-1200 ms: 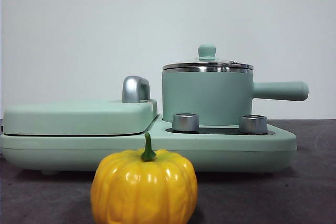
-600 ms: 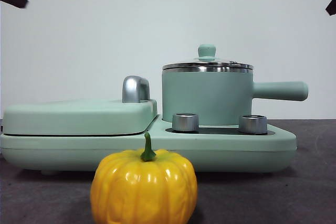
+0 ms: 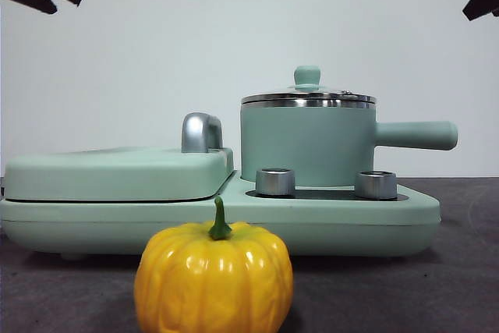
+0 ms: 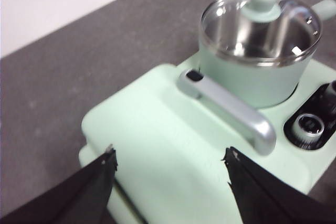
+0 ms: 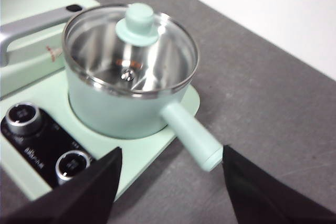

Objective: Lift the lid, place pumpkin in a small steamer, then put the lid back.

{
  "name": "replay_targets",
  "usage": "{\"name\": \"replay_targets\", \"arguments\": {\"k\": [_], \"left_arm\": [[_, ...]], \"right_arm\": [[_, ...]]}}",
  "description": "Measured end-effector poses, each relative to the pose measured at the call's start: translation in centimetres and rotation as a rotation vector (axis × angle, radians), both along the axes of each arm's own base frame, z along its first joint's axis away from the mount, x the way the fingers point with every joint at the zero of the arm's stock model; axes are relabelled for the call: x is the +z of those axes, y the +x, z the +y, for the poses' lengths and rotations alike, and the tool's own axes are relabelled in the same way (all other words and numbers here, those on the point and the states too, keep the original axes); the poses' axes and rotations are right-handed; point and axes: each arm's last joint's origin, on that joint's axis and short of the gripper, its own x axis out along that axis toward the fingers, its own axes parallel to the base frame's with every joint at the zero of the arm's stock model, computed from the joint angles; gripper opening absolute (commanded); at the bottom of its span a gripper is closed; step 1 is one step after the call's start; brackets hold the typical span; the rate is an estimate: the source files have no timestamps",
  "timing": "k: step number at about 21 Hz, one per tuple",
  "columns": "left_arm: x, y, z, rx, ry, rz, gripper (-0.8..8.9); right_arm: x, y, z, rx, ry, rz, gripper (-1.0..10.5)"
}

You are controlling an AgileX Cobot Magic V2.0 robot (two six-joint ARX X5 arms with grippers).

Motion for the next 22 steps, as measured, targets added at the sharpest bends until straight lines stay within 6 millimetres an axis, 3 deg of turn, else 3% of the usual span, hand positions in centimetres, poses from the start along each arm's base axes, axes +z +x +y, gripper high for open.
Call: {"name": "replay_targets", "arguments": {"k": [10, 22], "left_arm": [[0.8, 1.2, -2.7, -0.089, -0.096, -0.104, 3.42], [-1.3, 5.1, -8.0, -0.183, -0.231, -0.09, 3.39]], "right_arm": [[1.3, 0.4, 0.1, -0.026, 0.099, -0.103, 3.1], [1.9, 0.6, 0.1, -0.045, 0.176, -0.128, 3.1]]}}
